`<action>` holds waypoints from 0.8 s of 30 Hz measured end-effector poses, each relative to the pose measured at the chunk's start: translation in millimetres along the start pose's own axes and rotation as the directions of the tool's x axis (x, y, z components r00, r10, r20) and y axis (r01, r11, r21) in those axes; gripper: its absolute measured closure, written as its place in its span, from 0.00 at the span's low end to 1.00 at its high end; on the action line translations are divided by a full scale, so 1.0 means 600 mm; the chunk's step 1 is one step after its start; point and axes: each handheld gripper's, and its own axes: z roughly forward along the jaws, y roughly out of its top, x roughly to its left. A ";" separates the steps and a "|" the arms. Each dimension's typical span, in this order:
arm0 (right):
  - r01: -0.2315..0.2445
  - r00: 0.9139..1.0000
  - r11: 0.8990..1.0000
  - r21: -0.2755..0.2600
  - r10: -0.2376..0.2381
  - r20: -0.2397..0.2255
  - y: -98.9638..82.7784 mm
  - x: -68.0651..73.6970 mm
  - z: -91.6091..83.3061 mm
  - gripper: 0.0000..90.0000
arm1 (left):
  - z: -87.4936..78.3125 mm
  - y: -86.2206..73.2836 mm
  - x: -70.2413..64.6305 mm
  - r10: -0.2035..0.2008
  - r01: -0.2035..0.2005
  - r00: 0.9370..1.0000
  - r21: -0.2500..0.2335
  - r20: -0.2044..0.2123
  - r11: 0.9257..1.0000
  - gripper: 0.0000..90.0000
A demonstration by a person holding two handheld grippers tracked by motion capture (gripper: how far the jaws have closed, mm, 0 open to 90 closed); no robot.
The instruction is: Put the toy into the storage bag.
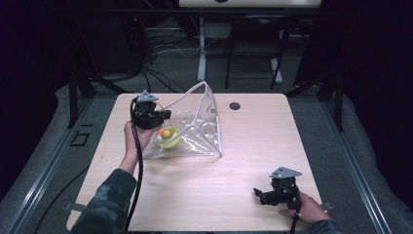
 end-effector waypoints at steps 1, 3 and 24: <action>0.000 1.000 1.000 0.000 0.000 0.001 0.000 0.000 0.000 0.00 | 0.008 -0.004 0.000 -0.013 0.013 1.000 0.012 0.008 1.000 0.98; 0.001 1.000 1.000 0.001 -0.001 -0.002 0.000 0.000 0.000 0.00 | 0.011 -0.006 0.000 -0.016 0.016 1.000 0.007 0.005 1.000 0.98; 0.000 1.000 1.000 0.000 0.000 0.000 0.000 0.000 0.000 0.00 | 0.043 -0.014 0.001 -0.035 0.033 0.999 0.119 0.016 0.992 0.94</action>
